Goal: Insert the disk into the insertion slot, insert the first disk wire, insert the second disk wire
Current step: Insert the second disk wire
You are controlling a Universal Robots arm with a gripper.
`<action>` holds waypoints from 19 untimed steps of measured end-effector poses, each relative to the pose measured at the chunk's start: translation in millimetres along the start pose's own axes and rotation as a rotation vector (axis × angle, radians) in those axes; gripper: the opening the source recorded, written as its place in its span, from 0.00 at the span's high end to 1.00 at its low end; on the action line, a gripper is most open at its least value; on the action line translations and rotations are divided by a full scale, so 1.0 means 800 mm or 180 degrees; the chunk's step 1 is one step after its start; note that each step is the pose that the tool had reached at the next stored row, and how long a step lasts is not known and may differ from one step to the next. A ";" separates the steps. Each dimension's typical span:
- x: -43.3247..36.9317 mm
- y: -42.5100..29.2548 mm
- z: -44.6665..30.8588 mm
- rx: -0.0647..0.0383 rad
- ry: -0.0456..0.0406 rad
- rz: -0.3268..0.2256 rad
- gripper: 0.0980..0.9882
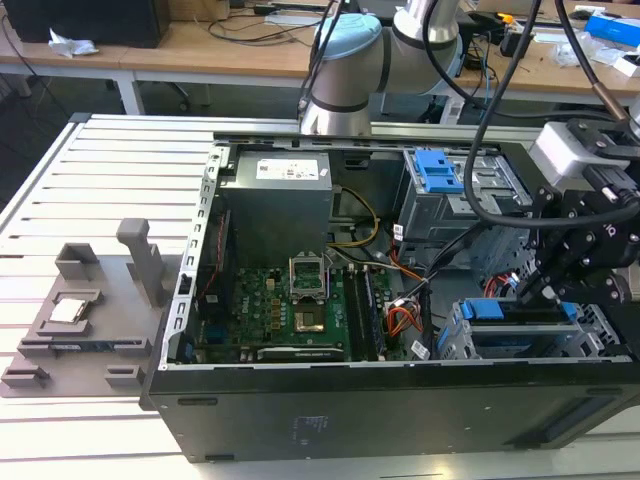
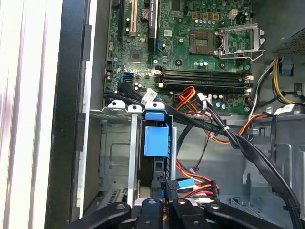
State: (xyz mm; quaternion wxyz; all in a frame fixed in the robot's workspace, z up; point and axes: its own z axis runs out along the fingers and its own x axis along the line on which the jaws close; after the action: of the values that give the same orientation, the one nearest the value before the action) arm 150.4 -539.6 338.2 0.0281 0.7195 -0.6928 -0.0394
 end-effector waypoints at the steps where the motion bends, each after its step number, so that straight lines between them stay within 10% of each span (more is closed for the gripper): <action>1: 0.000 -0.0001 0.0007 0.0000 -0.0002 0.0000 0.94; 19: 0.000 -0.0005 0.0051 0.0001 -0.0006 -0.0001 0.86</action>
State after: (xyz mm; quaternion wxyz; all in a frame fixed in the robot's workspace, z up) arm 150.5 -539.6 334.1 0.0274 0.7195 -0.6928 -0.0400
